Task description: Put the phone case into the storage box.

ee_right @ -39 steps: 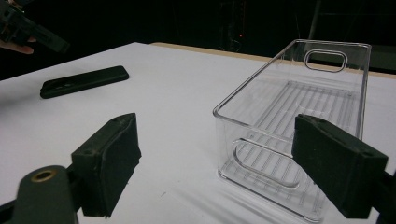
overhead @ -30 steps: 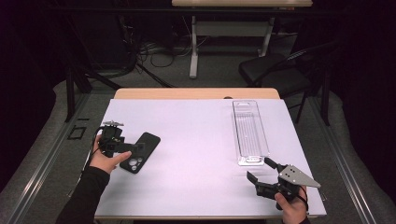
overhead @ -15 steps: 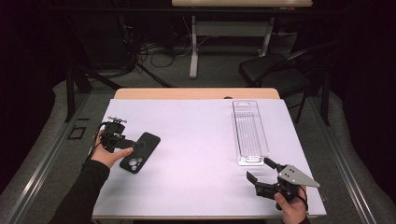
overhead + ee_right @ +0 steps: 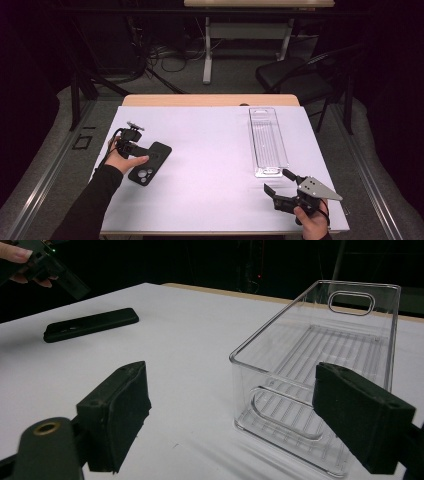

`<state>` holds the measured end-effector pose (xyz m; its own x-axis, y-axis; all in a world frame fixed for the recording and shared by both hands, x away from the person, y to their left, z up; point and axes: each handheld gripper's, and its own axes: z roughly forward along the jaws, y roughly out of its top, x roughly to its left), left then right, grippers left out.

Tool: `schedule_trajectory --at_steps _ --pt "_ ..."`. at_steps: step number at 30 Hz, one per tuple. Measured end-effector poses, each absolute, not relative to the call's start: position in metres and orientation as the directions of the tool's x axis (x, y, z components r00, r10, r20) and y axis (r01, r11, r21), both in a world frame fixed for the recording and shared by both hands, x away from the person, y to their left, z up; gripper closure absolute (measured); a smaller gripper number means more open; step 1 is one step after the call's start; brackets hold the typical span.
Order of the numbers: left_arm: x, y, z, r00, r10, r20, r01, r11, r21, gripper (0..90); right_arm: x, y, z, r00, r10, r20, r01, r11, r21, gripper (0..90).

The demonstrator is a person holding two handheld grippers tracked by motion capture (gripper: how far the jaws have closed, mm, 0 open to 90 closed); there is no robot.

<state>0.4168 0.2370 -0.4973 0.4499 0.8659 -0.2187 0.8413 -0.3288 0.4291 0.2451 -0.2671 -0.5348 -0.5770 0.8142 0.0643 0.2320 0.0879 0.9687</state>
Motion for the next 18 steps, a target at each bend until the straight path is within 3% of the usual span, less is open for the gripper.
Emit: schedule_trajectory --at_steps 18 --pt "0.426 0.228 -0.513 0.438 0.878 -0.194 0.870 -0.360 0.336 0.6 0.245 -0.267 -0.535 -0.578 0.813 0.066 0.234 0.088 0.968 14.5"
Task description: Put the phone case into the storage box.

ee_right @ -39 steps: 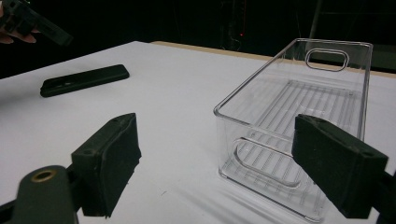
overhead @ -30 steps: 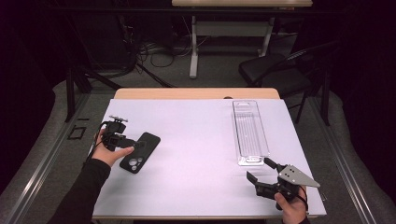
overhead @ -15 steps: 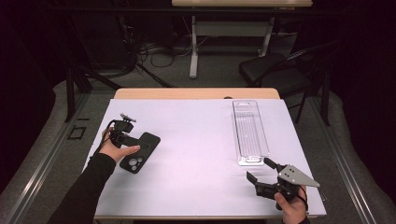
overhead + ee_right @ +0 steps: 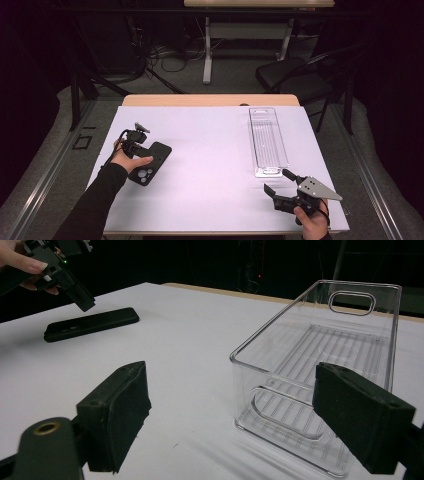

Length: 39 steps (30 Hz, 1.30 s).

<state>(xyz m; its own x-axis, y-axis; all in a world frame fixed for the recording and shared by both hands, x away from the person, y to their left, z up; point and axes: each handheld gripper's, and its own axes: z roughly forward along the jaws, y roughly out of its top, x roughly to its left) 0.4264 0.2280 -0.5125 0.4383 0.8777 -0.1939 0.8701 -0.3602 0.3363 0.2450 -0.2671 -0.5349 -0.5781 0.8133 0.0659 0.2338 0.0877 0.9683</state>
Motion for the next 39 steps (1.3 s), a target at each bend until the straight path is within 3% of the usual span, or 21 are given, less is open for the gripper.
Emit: schedule_trajectory --at_steps 39 --pt "0.436 0.217 -0.538 0.450 0.885 -0.122 0.884 -0.422 0.200 0.7 0.245 -0.267 -0.535 -0.579 0.813 0.066 0.236 0.089 0.968 14.5"
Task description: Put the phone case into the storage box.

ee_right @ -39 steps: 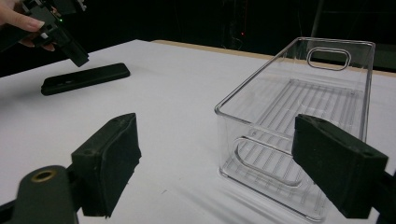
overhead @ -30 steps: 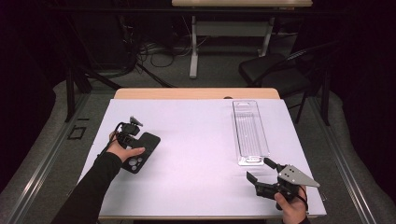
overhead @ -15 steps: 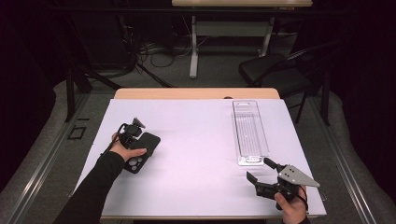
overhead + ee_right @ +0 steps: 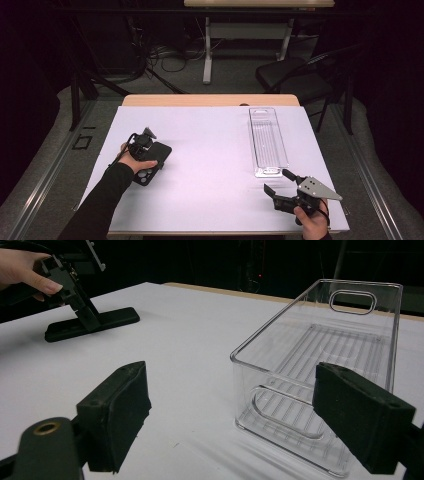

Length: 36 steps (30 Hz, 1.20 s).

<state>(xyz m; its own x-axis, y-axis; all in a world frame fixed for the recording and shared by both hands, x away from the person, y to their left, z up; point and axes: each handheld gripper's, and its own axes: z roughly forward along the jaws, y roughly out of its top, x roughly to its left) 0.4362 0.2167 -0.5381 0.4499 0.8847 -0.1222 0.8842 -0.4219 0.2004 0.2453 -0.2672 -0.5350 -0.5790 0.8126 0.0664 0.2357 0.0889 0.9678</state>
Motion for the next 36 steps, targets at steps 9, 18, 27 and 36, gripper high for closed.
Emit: schedule_trajectory --at_steps 9,18,27,36 --pt "0.4363 0.2124 -0.5382 0.453 0.888 -0.084 0.883 -0.434 0.177 2.1 0.2454 -0.2671 -0.5352 -0.580 0.812 0.067 0.237 0.089 0.968 14.5" --pt "0.4354 0.2088 -0.5381 0.461 0.887 -0.036 0.878 -0.450 0.167 6.4 0.2456 -0.2673 -0.5353 -0.581 0.811 0.069 0.238 0.088 0.967 14.5" --pt "0.4353 0.2078 -0.5379 0.458 0.889 -0.030 0.879 -0.448 0.163 7.3 0.2456 -0.2673 -0.5354 -0.582 0.810 0.068 0.237 0.089 0.967 14.5" --pt "0.4347 0.2072 -0.5365 0.459 0.888 -0.028 0.879 -0.449 0.162 10.7 0.2457 -0.2676 -0.5354 -0.582 0.811 0.069 0.238 0.088 0.967 14.5"
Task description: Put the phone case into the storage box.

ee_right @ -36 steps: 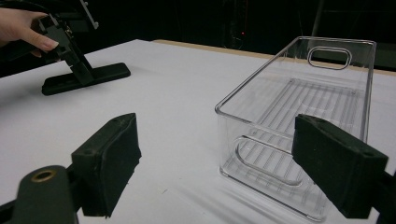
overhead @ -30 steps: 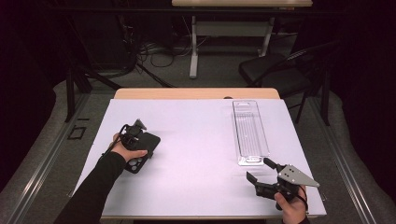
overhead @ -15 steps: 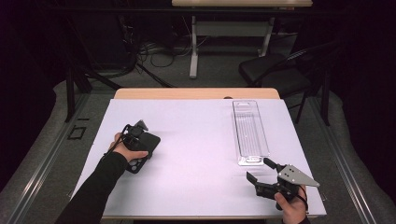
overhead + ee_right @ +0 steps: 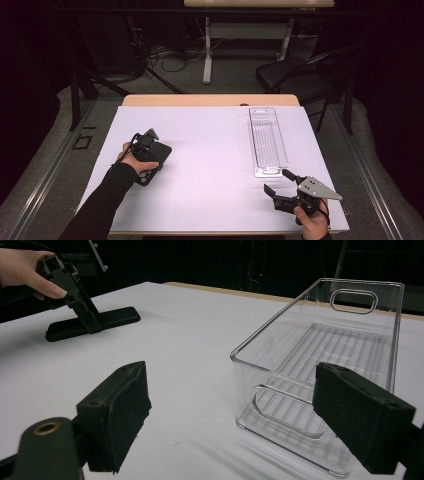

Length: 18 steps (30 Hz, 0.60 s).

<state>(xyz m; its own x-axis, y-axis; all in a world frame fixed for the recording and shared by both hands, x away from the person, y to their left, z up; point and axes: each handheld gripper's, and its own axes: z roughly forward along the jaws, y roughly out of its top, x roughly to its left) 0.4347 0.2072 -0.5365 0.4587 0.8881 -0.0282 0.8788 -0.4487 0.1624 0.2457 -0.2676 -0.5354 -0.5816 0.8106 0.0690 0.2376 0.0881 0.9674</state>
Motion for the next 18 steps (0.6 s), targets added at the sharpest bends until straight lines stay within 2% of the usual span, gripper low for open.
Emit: schedule_trajectory --at_steps 18 --pt "0.4350 0.2073 -0.5354 0.453 0.891 -0.032 0.883 -0.443 0.158 13.1 0.2457 -0.2678 -0.5354 -0.582 0.810 0.068 0.238 0.089 0.967 14.5"
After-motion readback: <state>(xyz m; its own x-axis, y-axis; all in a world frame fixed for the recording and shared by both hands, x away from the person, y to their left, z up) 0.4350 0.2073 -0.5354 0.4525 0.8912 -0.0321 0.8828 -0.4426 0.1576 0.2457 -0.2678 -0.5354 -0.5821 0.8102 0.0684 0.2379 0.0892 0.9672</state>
